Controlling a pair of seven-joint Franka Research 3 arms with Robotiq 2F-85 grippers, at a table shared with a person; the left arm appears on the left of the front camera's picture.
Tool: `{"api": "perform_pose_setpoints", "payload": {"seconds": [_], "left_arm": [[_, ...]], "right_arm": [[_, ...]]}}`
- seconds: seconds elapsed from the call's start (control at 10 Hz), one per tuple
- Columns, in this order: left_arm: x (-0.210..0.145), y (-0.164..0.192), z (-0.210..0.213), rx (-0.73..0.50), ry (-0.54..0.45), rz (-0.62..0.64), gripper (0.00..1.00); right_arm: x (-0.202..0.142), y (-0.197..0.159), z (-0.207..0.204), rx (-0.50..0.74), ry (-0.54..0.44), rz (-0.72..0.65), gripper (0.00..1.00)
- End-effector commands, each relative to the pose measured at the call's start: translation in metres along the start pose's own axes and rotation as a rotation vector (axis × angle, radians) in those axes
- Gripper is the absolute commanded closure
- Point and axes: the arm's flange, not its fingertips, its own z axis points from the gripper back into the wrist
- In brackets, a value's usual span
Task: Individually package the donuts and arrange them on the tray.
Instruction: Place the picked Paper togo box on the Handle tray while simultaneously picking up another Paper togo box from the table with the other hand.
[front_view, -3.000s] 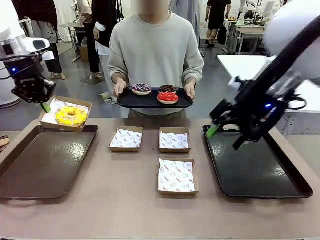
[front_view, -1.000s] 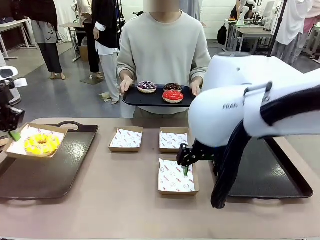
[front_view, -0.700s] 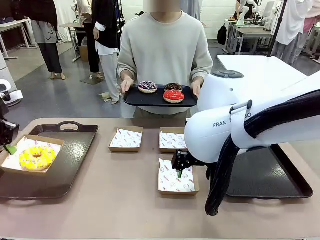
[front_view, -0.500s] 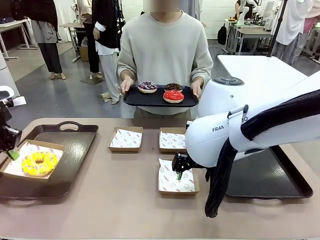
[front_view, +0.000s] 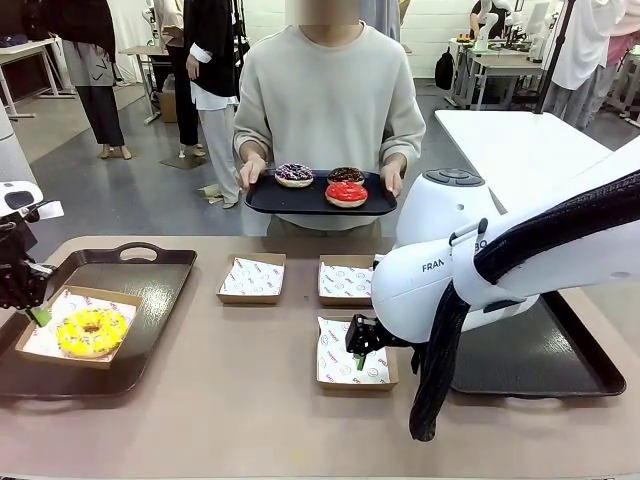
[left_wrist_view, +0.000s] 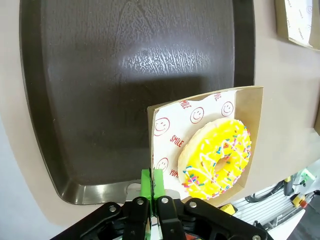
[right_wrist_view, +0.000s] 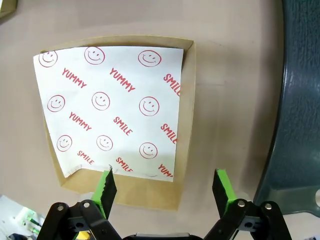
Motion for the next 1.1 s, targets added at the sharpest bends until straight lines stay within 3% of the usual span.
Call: {"api": "perform_pose_setpoints", "payload": {"seconds": [0.0, 1.0], "left_arm": [[0.002, -0.001, -0.009, 0.004, -0.019, 0.048, 0.99], [-0.007, 0.025, -0.027, 0.009, 0.007, 0.106, 0.99]], "right_arm": [[0.001, -0.002, -0.002, -0.012, -0.045, 0.021, 0.0], [0.008, -0.002, 0.0, -0.064, -0.045, -0.012, 0.0]]}}
